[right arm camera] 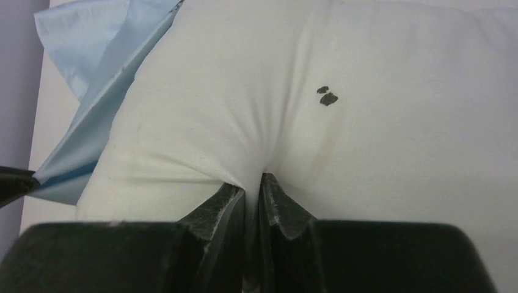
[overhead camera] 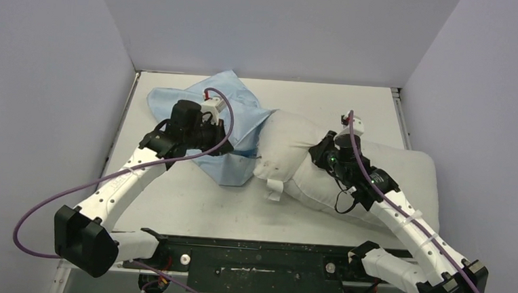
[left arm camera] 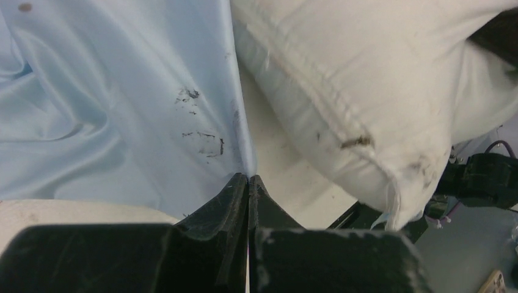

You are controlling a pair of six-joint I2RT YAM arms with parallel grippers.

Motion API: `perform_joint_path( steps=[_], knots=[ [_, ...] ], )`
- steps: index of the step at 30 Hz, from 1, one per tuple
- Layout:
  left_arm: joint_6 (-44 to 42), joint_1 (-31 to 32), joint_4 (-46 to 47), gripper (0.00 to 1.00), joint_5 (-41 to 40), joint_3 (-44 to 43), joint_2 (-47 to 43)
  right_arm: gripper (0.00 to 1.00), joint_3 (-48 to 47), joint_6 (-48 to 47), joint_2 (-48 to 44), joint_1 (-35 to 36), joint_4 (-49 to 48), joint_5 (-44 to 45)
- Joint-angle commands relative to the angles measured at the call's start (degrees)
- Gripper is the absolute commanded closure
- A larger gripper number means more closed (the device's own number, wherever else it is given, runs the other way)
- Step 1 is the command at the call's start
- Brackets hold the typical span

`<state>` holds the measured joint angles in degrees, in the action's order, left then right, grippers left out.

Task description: Put the pillow into the pillowcase

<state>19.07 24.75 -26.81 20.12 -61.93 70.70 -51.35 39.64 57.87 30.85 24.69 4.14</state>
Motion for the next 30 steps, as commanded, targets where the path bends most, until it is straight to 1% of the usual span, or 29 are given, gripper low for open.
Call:
perform_joint_path(
  steps=[1, 3, 6, 10, 12, 15, 17, 19, 21, 24, 26, 28, 30],
  knots=[
    [-4.61, -0.24, -5.17, 1.0, 3.95, -1.81, 0.82, 1.0, 4.72, -2.3, -4.42, -0.19, -11.15, 10.44],
    [-4.86, -0.34, -5.27, 1.0, 4.32, -2.05, 1.04, 1.0, 9.21, -3.47, -4.75, -0.14, -15.65, 8.47],
    [-5.22, -0.28, -5.47, 1.0, 7.07, -3.48, 1.65, 1.0, 15.54, -2.65, -3.8, 0.18, -20.12, 4.71],
    [-5.23, -0.32, -5.8, 1.0, 8.92, -4.06, 2.6, 1.0, 19.3, -1.55, -4.17, 0.77, -25.2, 5.43],
    [-4.67, -0.32, -4.24, 1.0, 8.93, -2.56, 2.94, 1.0, 20.86, 1.39, -4.74, 0.83, -29.39, 6.38],
    [-2.86, -0.39, 0.87, 1.0, 10.58, 2.66, 2.53, 1.0, 22.87, 7.37, -3.0, 1.24, -35.4, 7.93],
    [-1.62, -0.41, 4.71, 1.0, 13.31, 4.74, 2.24, 1.0, 22.22, 8.77, -0.31, 1.59, -37.96, 7.39],
    [-0.58, -0.45, 7.24, 1.0, 13.96, 5.61, 2.21, 1.0, 20.14, 8.29, 1.82, 2.18, -38.43, 7.96],
    [-0.19, -0.49, 8.3, 1.0, 14.3, 5.56, 2.48, 1.0, 18.44, 8.24, 2.28, 2.94, -37.83, 11.93],
    [-0.73, -0.67, 8.16, 1.0, 15.04, 4.93, 2.93, 1.0, 17.5, 10.32, 1.42, 3.07, -37.48, 21.14],
    [-0.32, -0.74, 8.29, 1.0, 16.71, 5.02, 2.83, 1.0, 17.37, 11.0, 1.75, 3.06, -39.07, 25.41],
    [1.84, -0.76, 10.6, 1.0, 20.72, 6.13, 2.36, 1.0, 17.07, 9.97, 3.53, 3.07, -41.77, 25.83],
    [5.89, -0.76, 14.91, 1.0, 24.71, 8.25, 1.57, 1.0, 16.5, 8.91, 6.34, 3.47, -43.34, 24.23]
  ],
)
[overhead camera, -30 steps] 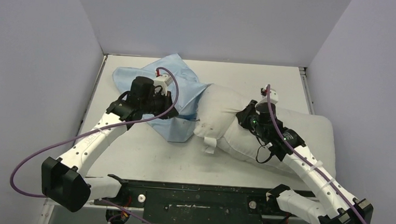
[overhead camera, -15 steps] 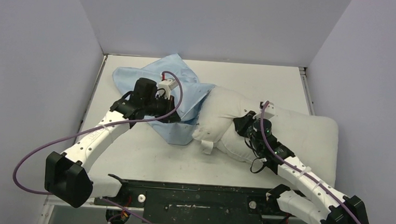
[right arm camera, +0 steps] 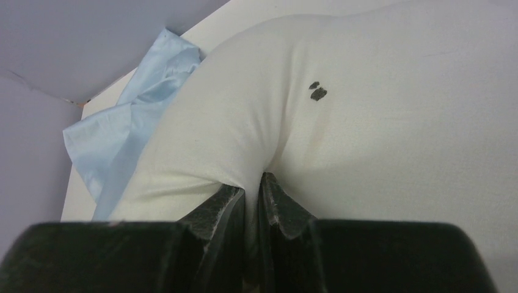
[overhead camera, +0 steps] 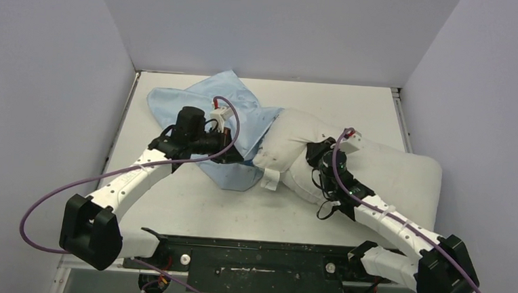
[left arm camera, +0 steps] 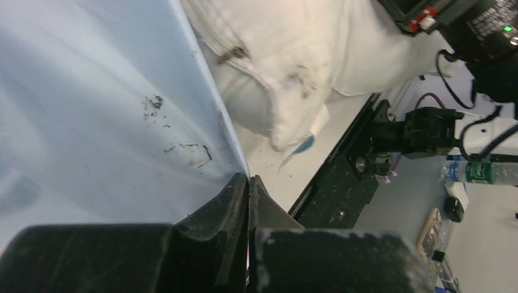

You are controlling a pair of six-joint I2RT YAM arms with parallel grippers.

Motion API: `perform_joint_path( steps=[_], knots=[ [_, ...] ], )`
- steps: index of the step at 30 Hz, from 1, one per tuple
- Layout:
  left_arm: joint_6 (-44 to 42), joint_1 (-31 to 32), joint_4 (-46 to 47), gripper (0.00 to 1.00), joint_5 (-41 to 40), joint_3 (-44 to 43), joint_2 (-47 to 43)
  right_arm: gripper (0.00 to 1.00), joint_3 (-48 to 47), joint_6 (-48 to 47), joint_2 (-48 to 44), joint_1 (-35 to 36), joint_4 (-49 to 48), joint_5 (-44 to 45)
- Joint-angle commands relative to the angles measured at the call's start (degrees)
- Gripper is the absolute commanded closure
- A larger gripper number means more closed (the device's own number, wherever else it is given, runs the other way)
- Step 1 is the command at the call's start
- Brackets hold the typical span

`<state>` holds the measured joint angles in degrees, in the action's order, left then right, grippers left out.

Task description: Put the pillow into the pillowcase

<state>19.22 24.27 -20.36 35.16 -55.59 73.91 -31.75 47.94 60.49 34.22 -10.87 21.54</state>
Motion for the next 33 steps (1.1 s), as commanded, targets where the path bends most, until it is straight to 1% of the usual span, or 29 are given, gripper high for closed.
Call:
perform_joint_path(
  steps=[1, 4, 7, 9, 10, 12, 14, 16, 18, 21, 24, 27, 29, 31, 33],
  knots=[
    [8.03, -0.28, 11.17, 1.0, 11.34, 3.19, -2.01, 1.0, -3.55, 0.24, 5.18, 0.78, -7.92, 6.87],
    [13.13, -0.4, 18.51, 1.0, 13.47, 7.17, -2.98, 1.0, -4.63, -1.33, 9.34, 3.94, -7.92, 9.47],
    [14.48, -0.62, 19.5, 1.0, 12.44, 7.79, -3.52, 1.0, -4.9, -4.05, 11.73, 7.47, -9.0, 11.62],
    [14.49, -0.71, 17.85, 1.0, 11.98, 6.54, -3.52, 1.0, -4.82, -5.19, 12.58, 9.37, -9.08, 13.05],
    [13.64, -0.72, 15.62, 1.0, 10.93, 5.31, -3.44, 1.0, -4.69, -5.49, 12.64, 10.15, -9.03, 13.56],
    [11.5, -0.7, 11.03, 1.0, 6.73, 2.52, -3.18, 1.0, -4.13, -5.9, 12.28, 11.66, -9.8, 13.6],
    [10.91, -0.72, 9.77, 1.0, 3.96, 0.98, -3.27, 1.0, -3.77, -5.79, 11.53, 13.18, -9.98, 13.03],
    [11.87, -0.72, 10.18, 1.0, 2.31, 0.19, -3.81, 1.0, -3.9, -3.92, 10.19, 14.84, -7.86, 13.08],
    [14.09, -0.65, 12.51, 1.0, 2.02, 0.45, -4.67, 1.0, -4.23, -0.46, 8.06, 15.78, -5.35, 12.04],
    [18.37, -0.63, 16.91, 1.0, 3.51, 1.8, -5.73, 1.0, -5.18, 3.1, 5.49, 17.47, -3.88, 9.6],
    [20.74, -0.46, 18.54, 1.0, 4.33, 3.25, -6.41, 1.0, -7.22, 6.18, 4.87, 20.72, -1.57, 9.34],
    [20.91, 0.01, 17.96, 1.0, 3.39, 5.52, -7.46, 1.0, -6.39, 9.41, 5.55, 24.12, -2.72, 10.58],
    [19.06, 0.47, 17.11, 1.0, 2.51, 7.63, -7.89, 1.0, -3.97, 10.71, 7.28, 27.23, -5.71, 14.49],
    [15.37, 0.6, 11.68, 1.0, 1.16, 7.96, -6.89, 1.0, -2.69, 12.32, 9.98, 28.34, -6.77, 15.35],
    [11.73, 0.88, 5.99, 1.0, 2.64, 7.13, -5.67, 1.0, -3.38, 12.65, 11.47, 28.43, -5.57, 14.18]
  ],
)
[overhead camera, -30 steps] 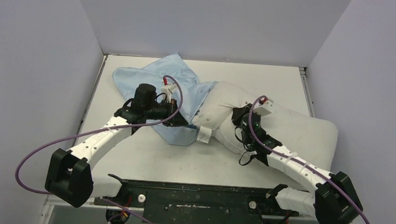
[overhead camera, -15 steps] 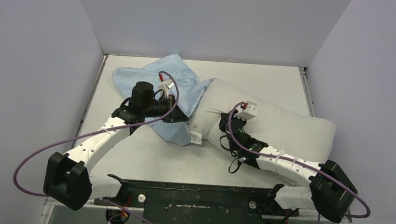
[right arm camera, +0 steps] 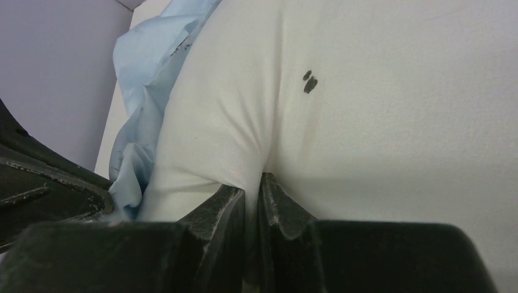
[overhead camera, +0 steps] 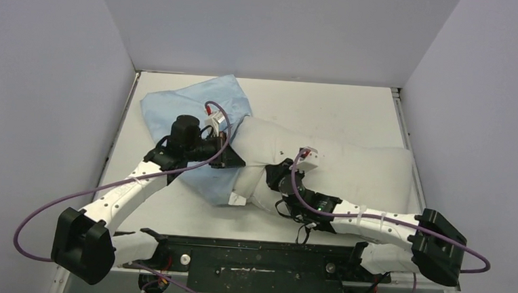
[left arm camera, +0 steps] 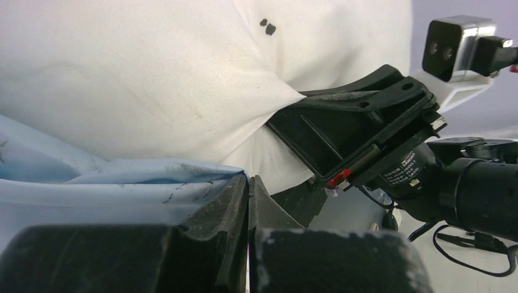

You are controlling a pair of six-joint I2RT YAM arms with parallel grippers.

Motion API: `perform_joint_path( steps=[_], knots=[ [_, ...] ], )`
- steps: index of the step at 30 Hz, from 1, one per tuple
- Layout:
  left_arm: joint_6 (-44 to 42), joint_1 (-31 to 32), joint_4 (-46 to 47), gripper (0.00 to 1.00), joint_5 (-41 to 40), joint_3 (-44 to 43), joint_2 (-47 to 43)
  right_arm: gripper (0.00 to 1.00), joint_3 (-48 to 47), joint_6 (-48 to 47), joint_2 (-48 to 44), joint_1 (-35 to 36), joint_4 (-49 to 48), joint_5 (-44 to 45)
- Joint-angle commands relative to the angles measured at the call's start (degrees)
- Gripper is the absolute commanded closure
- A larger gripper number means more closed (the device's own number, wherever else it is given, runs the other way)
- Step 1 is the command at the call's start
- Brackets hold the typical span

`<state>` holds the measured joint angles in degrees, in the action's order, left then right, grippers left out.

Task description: Put the pillow into the pillowcase

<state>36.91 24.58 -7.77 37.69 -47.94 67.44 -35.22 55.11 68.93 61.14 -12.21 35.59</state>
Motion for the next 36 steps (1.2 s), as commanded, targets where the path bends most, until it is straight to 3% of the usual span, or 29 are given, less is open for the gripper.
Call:
perform_joint_path(
  steps=[1, 3, 6, 10, 12, 15, 19, 27, 36],
  knots=[
    [-8.09, 0.64, -9.26, 0.99, -0.02, -1.04, 1.0, 1.0, -0.19, 5.04, 3.09, 1.54, -3.7, -0.25],
    [-10.36, 0.6, -13.92, 0.88, -2.79, -2.37, 0.39, 0.91, -0.58, 2.97, 1.9, 1.54, -2.62, -0.73],
    [-11.81, 0.32, -18.1, 0.64, -8.65, -6.12, -1.37, 0.64, -0.7, -4.79, -1.77, 0.84, -1.74, -2.88],
    [-13.61, 0.13, -22.06, 0.42, -16.89, -14.37, -1.86, 0.32, -3.13, -15.77, -7.81, -3.41, 3.49, -9.68],
    [-15.45, -0.28, -23.67, 0.34, -22.53, -17.52, -0.78, 0.21, -5.04, -18.43, -9.86, -6.57, 6.19, -13.58],
    [-19.29, -2.02, -25.11, 0.32, -26.31, -21.74, 3.12, 0.09, -8.19, -23.32, -10.36, -11.04, 9.09, -18.0],
    [-22.69, -5.52, -24.28, 0.31, -26.02, -26.0, 9.73, 0.0, -15.27, -29.57, -6.08, -17.27, 14.68, -22.63],
    [-22.55, -11.87, -16.52, 0.31, -22.07, -28.1, 19.49, 0.0, -29.17, -36.3, 8.81, -34.17, 21.63, -50.96],
    [-18.49, -13.38, -9.0, 0.31, -15.86, -27.02, 26.44, 0.0, -44.22, -46.91, 27.62, -39.29, 29.92, -63.59]
  ],
)
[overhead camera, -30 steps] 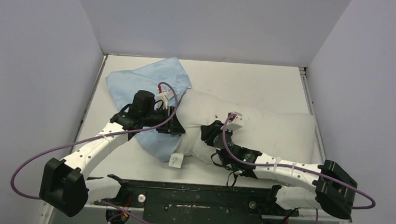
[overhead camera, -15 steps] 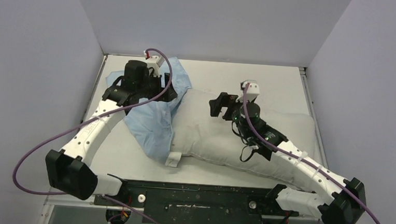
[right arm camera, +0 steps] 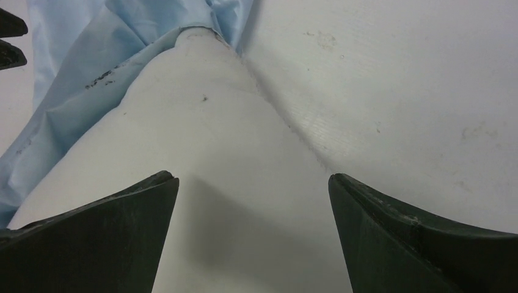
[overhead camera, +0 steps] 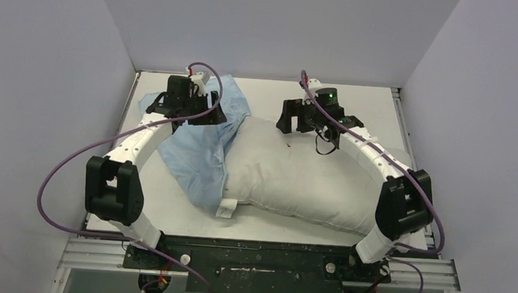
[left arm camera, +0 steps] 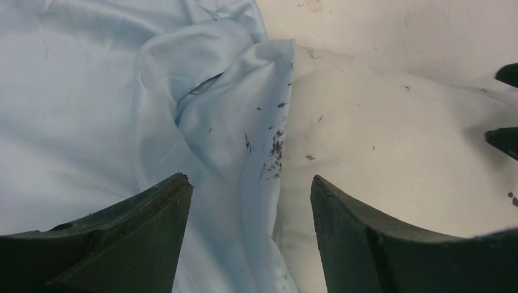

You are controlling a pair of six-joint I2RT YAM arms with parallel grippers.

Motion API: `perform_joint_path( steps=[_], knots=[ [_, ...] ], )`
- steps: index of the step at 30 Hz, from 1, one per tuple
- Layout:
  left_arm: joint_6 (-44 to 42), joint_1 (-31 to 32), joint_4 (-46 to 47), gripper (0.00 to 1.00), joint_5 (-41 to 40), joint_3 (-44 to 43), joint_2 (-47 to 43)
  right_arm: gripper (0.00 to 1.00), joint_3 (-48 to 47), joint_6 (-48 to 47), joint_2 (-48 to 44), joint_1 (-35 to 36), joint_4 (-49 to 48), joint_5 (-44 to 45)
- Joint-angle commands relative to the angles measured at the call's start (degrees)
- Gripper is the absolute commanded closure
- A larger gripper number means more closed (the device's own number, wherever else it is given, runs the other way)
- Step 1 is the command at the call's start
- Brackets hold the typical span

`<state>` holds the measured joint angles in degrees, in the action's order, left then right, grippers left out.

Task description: Put the pillow into the pillowcase

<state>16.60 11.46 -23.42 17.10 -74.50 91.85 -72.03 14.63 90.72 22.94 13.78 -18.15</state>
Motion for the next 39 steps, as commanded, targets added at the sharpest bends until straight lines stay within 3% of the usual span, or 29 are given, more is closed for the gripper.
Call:
perform_joint_path(
  steps=[1, 4, 10, 13, 17, 20, 23, 28, 29, 32, 34, 39],
  knots=[
    [2.24, -0.24, 7.45, 0.31, 5.61, -0.42, 2.71, 0.0, -8.83, -7.02, 7.65, -1.2, 4.58, -10.34],
    [2.72, -0.06, 9.7, 0.31, 6.97, -0.1, 4.81, 0.02, -11.81, -7.92, 12.36, -1.16, 4.68, -11.82],
    [1.68, 0.05, 11.01, 0.31, 10.06, -2.51, 12.3, 0.1, -19.42, -12.82, 22.13, -1.4, 10.55, -25.24],
    [0.92, 0.52, 10.45, 0.31, 11.49, -5.32, 16.42, 0.24, -20.17, -15.53, 24.55, -1.39, 13.32, -27.28],
    [-0.73, 1.88, 8.9, 0.31, 14.44, -8.67, 20.42, 0.7, -16.82, -14.75, 22.58, -1.4, 10.72, -27.88],
    [-0.46, 2.55, 10.3, 0.34, 13.46, -8.78, 21.06, 0.9, -13.86, -12.47, 19.46, -1.38, 6.62, -28.45],
    [-0.24, 2.77, 11.23, 0.35, 12.67, -9.44, 20.96, 1.0, -12.79, -12.0, 17.86, -1.31, 6.3, -28.78],
    [-0.7, 4.02, 12.94, 0.37, 12.01, -11.99, 21.76, 1.0, -10.19, -12.34, 15.58, -0.56, 5.71, -28.81],
    [-0.98, 4.41, 13.09, 0.42, 11.95, -12.58, 22.12, 1.0, -9.75, -12.3, 15.18, -0.33, 5.49, -28.35],
    [-1.22, 5.32, 11.53, 0.82, 11.4, -14.95, 22.84, 1.0, -8.53, -11.43, 14.23, 0.07, 5.03, -27.48],
    [-0.95, 6.0, 11.36, 1.0, 11.63, -16.04, 22.14, 1.0, -7.71, -10.44, 13.59, 0.46, 4.35, -27.94],
    [-1.11, 8.32, 9.7, 1.0, 11.38, -19.96, 19.16, 1.0, -5.5, -12.54, 11.26, 3.18, 5.59, -27.05]
  ],
)
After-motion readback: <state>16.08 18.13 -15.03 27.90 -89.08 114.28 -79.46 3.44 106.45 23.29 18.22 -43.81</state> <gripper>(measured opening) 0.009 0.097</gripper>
